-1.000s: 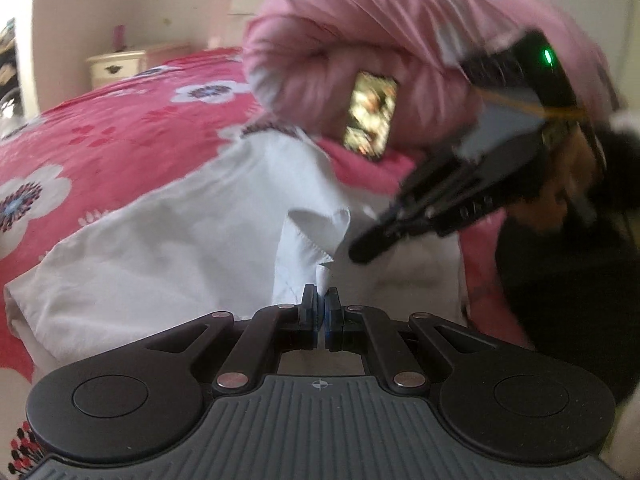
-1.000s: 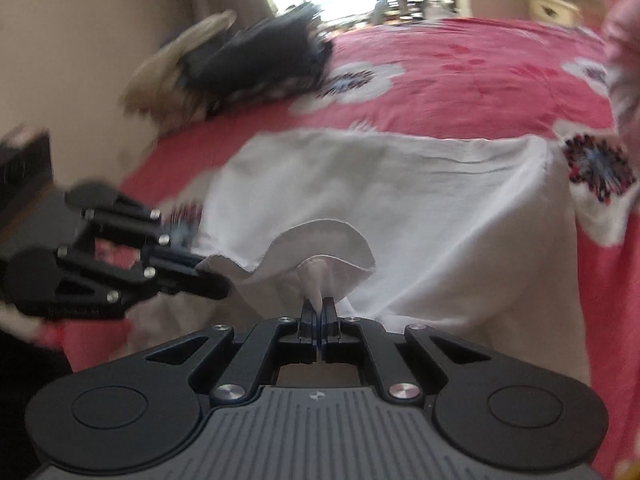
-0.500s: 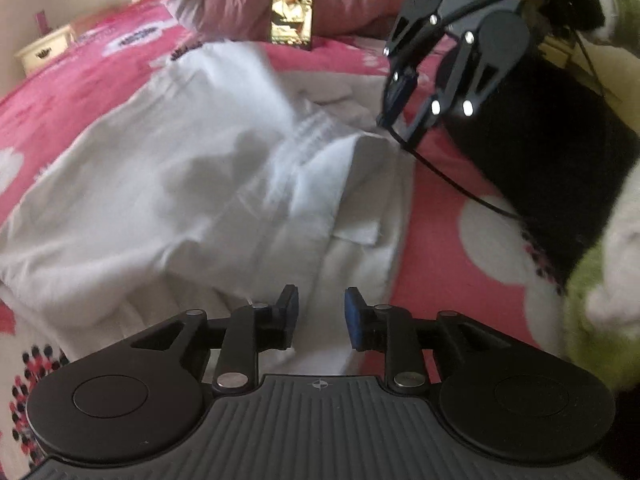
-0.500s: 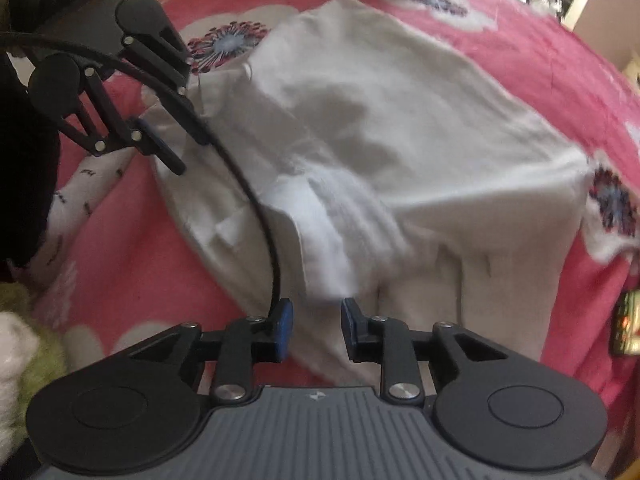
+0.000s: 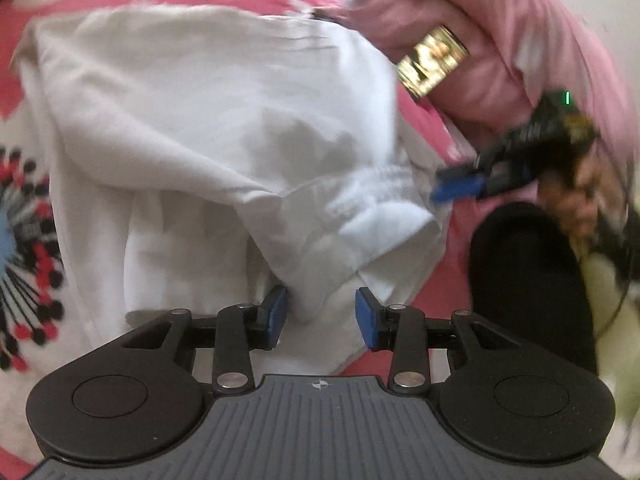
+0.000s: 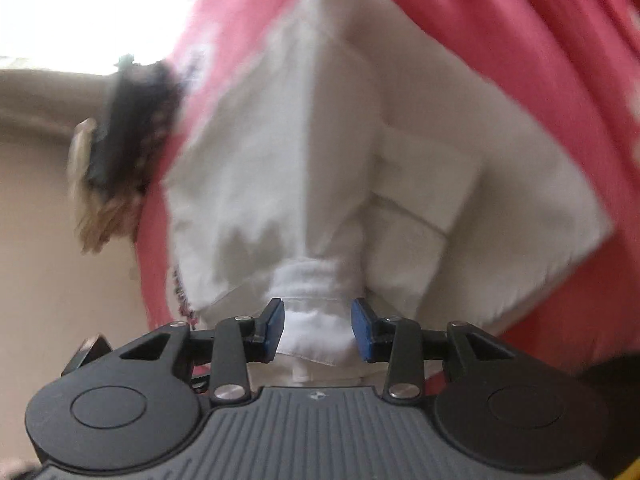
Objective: Fold clothes
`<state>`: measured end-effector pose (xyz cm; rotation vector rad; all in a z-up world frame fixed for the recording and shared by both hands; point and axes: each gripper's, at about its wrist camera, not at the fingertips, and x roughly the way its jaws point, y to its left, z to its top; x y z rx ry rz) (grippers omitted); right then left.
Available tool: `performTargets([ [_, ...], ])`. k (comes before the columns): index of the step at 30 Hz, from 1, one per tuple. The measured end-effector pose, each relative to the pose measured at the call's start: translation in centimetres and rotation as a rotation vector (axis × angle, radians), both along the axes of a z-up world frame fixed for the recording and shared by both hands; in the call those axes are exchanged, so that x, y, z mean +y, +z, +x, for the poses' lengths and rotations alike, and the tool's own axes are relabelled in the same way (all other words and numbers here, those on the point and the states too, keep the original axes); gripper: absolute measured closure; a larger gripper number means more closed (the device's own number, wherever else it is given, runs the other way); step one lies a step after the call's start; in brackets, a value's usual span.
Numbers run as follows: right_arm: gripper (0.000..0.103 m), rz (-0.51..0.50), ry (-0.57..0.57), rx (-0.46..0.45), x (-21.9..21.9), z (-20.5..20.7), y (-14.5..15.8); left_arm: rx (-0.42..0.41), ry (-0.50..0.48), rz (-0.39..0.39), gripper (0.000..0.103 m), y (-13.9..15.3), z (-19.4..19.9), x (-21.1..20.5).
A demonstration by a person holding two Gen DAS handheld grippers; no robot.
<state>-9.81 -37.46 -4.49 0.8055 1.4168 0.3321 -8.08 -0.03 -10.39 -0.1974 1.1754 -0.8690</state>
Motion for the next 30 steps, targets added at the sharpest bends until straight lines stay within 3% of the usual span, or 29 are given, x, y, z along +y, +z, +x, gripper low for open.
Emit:
performTargets([
  [5, 0.062, -0.025, -0.029, 0.099, 1.3, 0.3, -2.0, 0.087, 0.081, -0.037, 0.066, -1.3, 1.4, -0.2],
  [11, 0.064, 0.0, -0.063, 0.124, 1.6, -0.1, -3.0, 0.113, 0.094, -0.056, 0.066, -1.9, 2.0, -0.2],
  [15, 0.071, 0.01, -0.067, 0.114, 1.7, -0.1, -3.0, 0.12, 0.097, -0.055, 0.072, -2.1, 2.1, -0.3],
  [17, 0.079, 0.015, -0.063, 0.104, 1.9, 0.0, -3.0, 0.118, 0.097, -0.05, 0.076, -2.1, 2.0, -0.2],
  [19, 0.087, 0.016, -0.054, 0.09, 2.1, 0.0, -2.9, 0.113, 0.101, -0.044, 0.087, -2.1, 2.0, -0.3],
  [23, 0.099, -0.003, -0.024, 0.053, 2.2, -0.1, -2.3, 0.105, 0.082, -0.064, 0.098, -2.0, 1.7, -0.7],
  [30, 0.101, -0.093, 0.083, -0.029, 2.2, -0.3, -0.1, 0.068, 0.011, -0.081, 0.102, -1.4, 0.7, -1.5],
])
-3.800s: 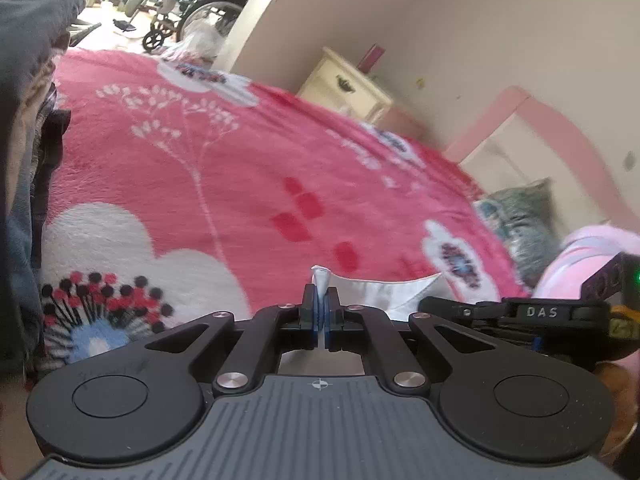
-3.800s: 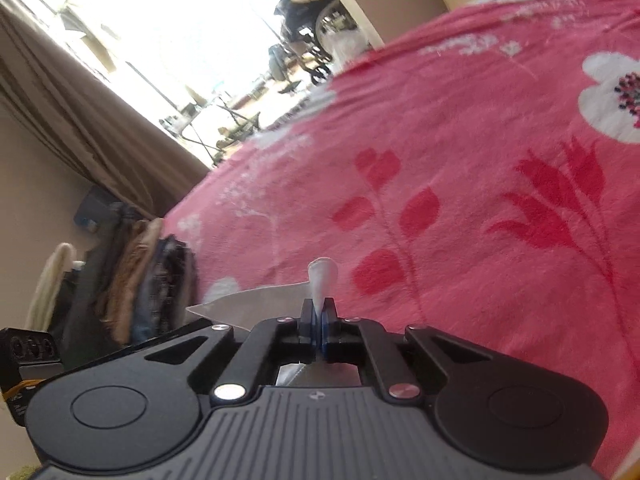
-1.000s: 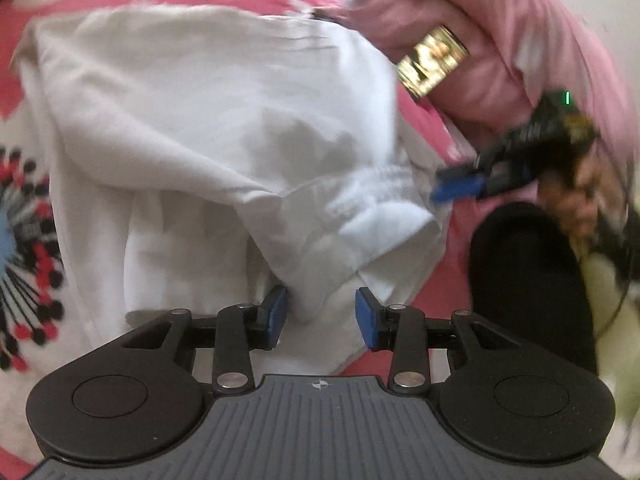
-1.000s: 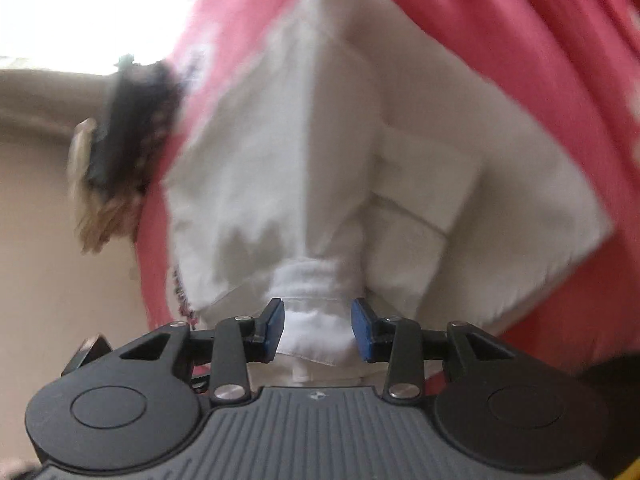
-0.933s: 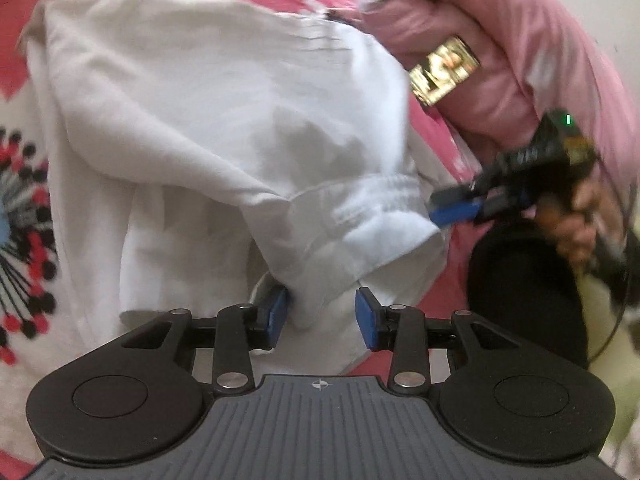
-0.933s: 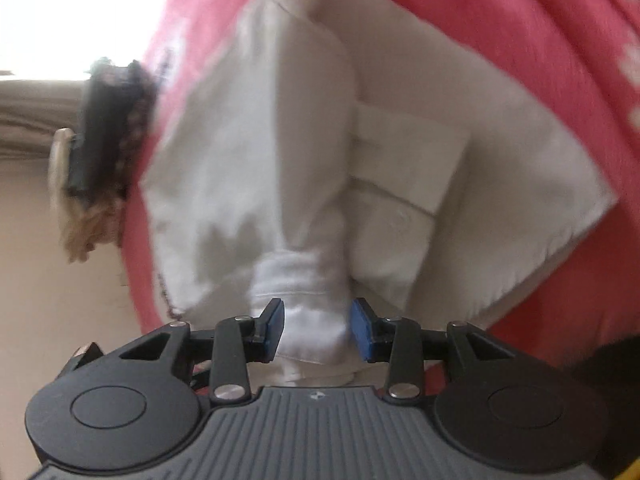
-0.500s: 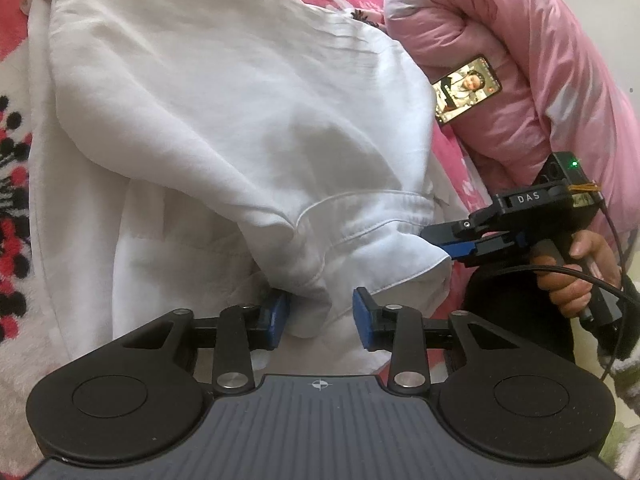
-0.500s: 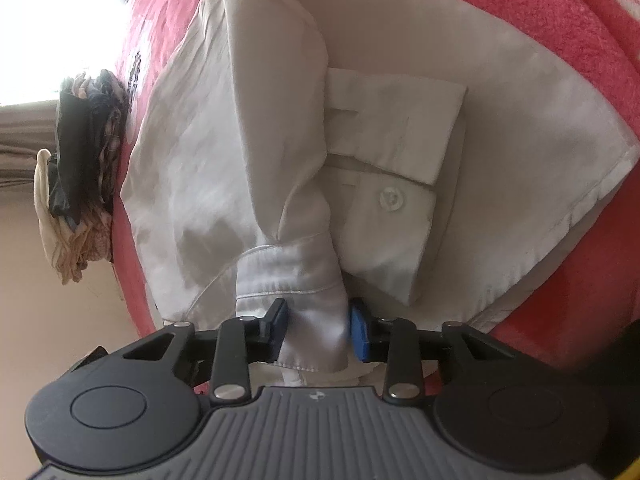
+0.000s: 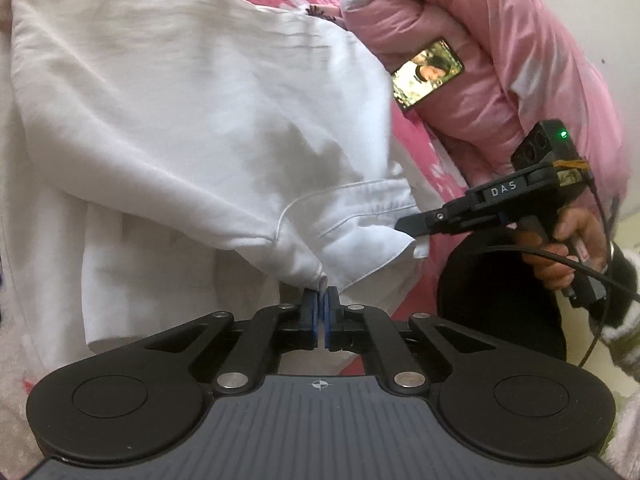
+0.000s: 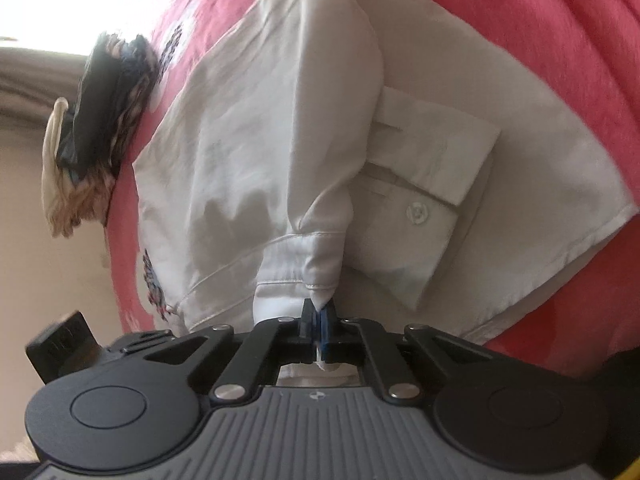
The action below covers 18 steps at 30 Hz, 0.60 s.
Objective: Fold clothes
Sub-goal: 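Pinch the folded shirt hem with both grippers and press it down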
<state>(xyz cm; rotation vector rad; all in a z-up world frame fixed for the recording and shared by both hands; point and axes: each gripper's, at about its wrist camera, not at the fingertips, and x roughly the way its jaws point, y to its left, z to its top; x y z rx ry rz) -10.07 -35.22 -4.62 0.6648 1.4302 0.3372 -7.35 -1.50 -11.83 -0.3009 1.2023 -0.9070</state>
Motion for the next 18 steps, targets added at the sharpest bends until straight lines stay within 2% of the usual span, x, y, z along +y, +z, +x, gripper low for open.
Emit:
performTargets([
  [8, 0.101, -0.114, 0.088, -0.024, -0.2, 0.1, 0.6, 0.01, -0.034, 0.036, 0.102, -0.4, -0.5, -0.2],
  [18, 0.099, -0.258, 0.213, -0.094, 1.0, -0.3, 0.5, -0.083, -0.107, 0.128, 0.102, -0.5, -1.3, -1.2],
])
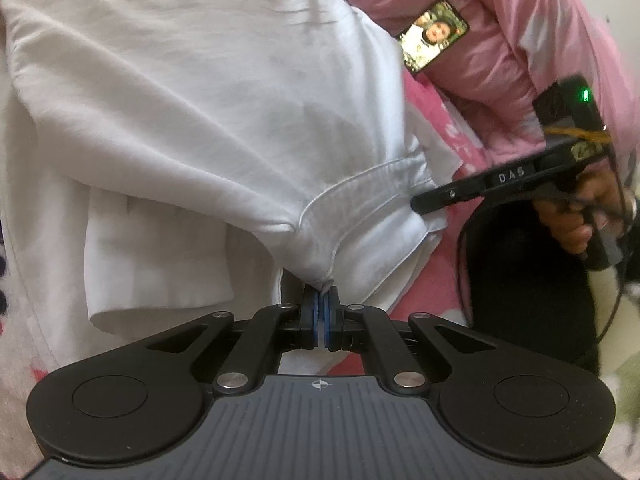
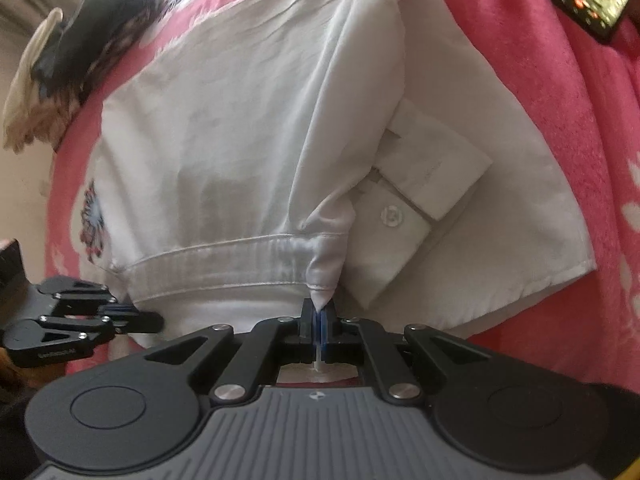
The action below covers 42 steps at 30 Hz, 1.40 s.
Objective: Fold clothes
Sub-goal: 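Pinch the folded shirt hem with both grippers and press it down, then release the shirt and open both grippers above the folded shirt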
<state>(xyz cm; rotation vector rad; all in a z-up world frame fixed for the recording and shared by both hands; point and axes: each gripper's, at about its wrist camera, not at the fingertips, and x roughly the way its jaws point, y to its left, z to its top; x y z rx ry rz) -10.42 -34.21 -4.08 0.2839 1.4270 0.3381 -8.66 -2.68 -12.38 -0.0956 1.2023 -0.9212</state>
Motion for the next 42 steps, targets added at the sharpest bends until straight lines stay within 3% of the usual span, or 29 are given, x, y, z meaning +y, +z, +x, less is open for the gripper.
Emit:
performTargets([
  [3, 0.095, -0.039, 0.03, -0.022, 0.6, 0.0, -0.1, -0.028, -0.022, 0.027, 0.099, 0.0, -0.3, -0.3],
  [5, 0.079, -0.048, 0.036, -0.034, 0.6, 0.0, 0.2, -0.041, -0.039, 0.038, 0.096, 0.2, -0.5, -0.3],
  [7, 0.07, -0.07, 0.032, -0.051, 0.1, -0.2, 1.0, -0.037, -0.064, 0.047, 0.086, 0.6, -0.8, 0.1],
  [13, 0.071, -0.109, -0.007, -0.148, -1.6, -0.7, 4.7, -0.095, -0.151, 0.085, 0.084, 3.5, -1.2, 2.5],
  [17, 0.082, -0.091, -0.011, -0.281, -0.9, 0.1, 7.0, -0.192, -0.08, 0.02, 0.082, 6.4, 0.4, 3.7],
  [20, 0.084, -0.077, 0.048, -0.336, 1.6, 0.7, 6.3, -0.233, -0.009, -0.009, 0.08, 6.5, 1.8, 2.4],
  [22, 0.084, -0.078, 0.094, -0.358, 3.5, 0.9, 5.4, -0.239, 0.005, 0.017, 0.08, 5.2, 1.8, 1.1],
  [25, 0.084, -0.144, 0.157, -0.3, 5.1, 1.0, 2.2, -0.207, 0.016, 0.113, 0.079, 1.8, 1.4, -0.2],
  [26, 0.09, -0.161, 0.166, -0.251, 5.1, 1.0, 0.8, -0.208, 0.013, 0.127, 0.079, 1.1, 1.0, -0.4],
  [29, 0.092, -0.159, 0.175, -0.21, 4.7, 1.1, 0.0, -0.248, -0.008, 0.13, 0.078, 1.6, 0.1, -0.3],
  [31, 0.089, -0.137, 0.15, -0.226, 4.2, 1.8, 1.6, -0.25, -0.003, 0.12, 0.077, 2.5, 0.4, 0.0],
  [33, 0.089, -0.101, 0.098, -0.306, 3.2, 2.9, 3.8, -0.255, 0.013, 0.105, 0.075, 3.2, 0.7, 0.3],
  [36, 0.086, -0.132, -0.019, -0.41, 1.6, 5.0, 5.4, -0.254, 0.041, 0.094, 0.074, 3.3, 1.3, 0.6],
  [38, 0.066, -0.164, -0.111, -0.464, 0.5, 6.5, 5.8, -0.237, 0.061, 0.099, 0.074, 2.9, 1.7, 0.2],
  [39, 0.061, -0.169, -0.148, -0.469, 0.1, 7.3, 5.5, -0.229, 0.062, 0.104, 0.074, 2.6, 1.8, 0.1],
  [42, 0.061, -0.184, -0.219, -0.489, -0.6, 9.2, 4.3, -0.218, 0.058, 0.12, 0.074, 2.2, 1.8, -0.1],
])
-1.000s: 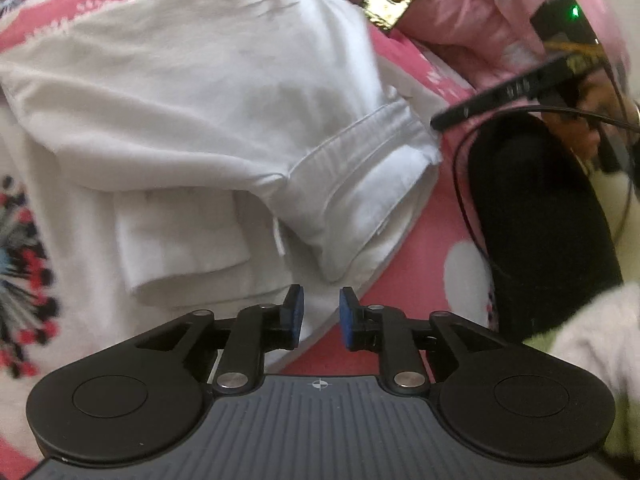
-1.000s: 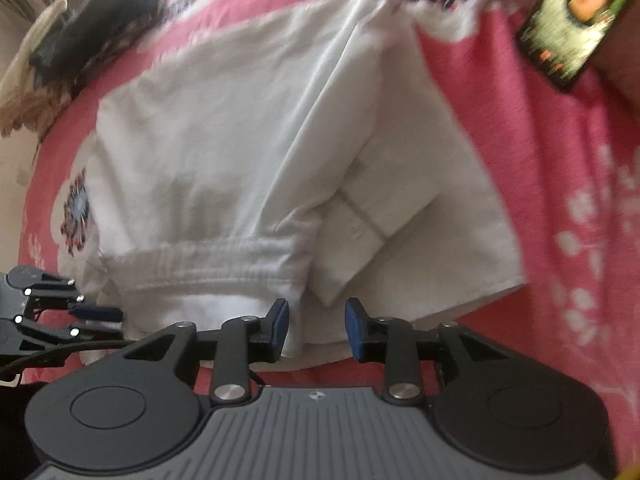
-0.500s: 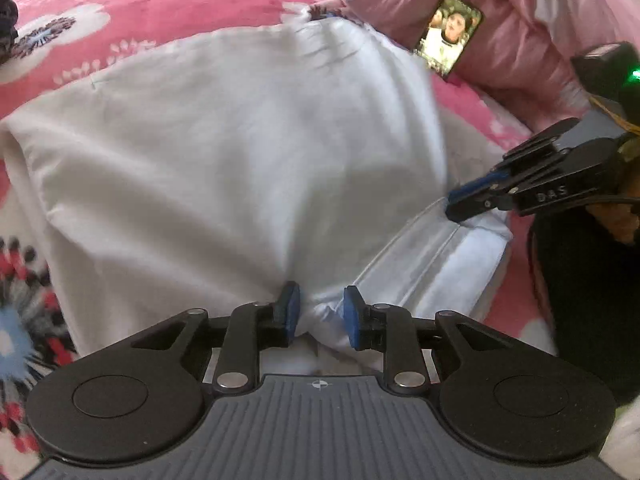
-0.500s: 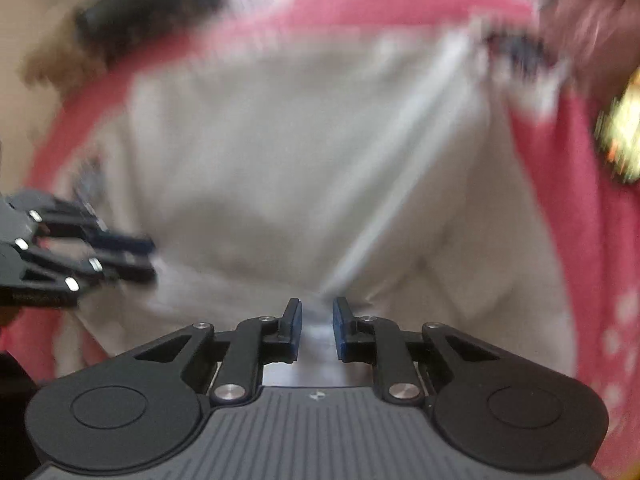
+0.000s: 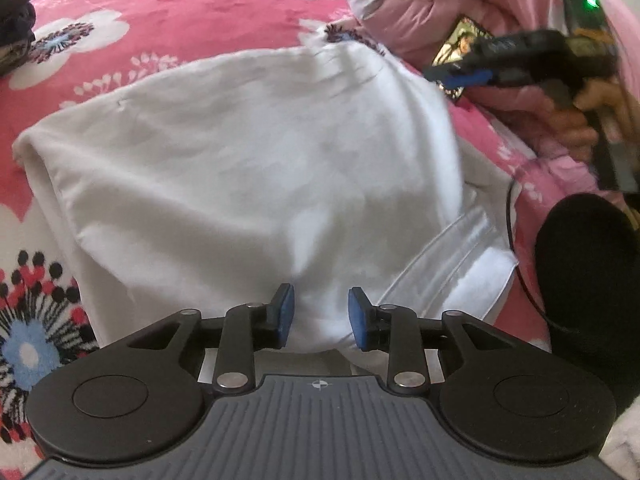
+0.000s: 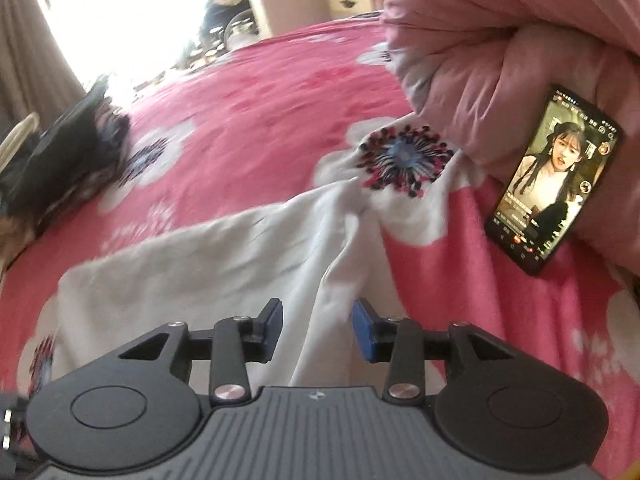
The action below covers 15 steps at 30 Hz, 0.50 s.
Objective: Fold clothes
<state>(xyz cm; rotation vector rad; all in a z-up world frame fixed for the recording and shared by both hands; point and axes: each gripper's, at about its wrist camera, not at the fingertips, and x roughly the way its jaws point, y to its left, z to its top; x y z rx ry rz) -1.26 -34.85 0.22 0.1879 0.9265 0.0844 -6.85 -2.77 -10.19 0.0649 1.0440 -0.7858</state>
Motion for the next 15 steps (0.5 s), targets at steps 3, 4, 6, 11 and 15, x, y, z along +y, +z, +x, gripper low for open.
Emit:
performTargets([
  [3, 0.06, -0.089, 0.035, -0.061, 1.5, 0.8, -0.9, -0.008, -0.013, 0.014, 0.074, -0.1, -0.3, 0.0],
  [4, 0.055, -0.116, 0.063, -0.085, 2.0, 1.1, -1.1, -0.009, -0.014, 0.015, 0.074, -0.1, -0.3, 0.0],
  [6, 0.047, -0.162, 0.107, -0.116, 2.8, 1.6, -1.8, -0.004, -0.013, 0.017, 0.073, -0.2, -0.3, -0.1],
  [11, 0.058, -0.088, 0.079, 0.014, 1.9, 3.8, -4.4, 0.014, -0.003, 0.014, 0.073, -0.4, -0.1, -0.2],
  [15, 0.094, 0.207, -0.013, 0.058, -1.5, 3.9, -4.3, 0.028, -0.004, 0.005, 0.073, -0.4, 0.1, 0.0],
])
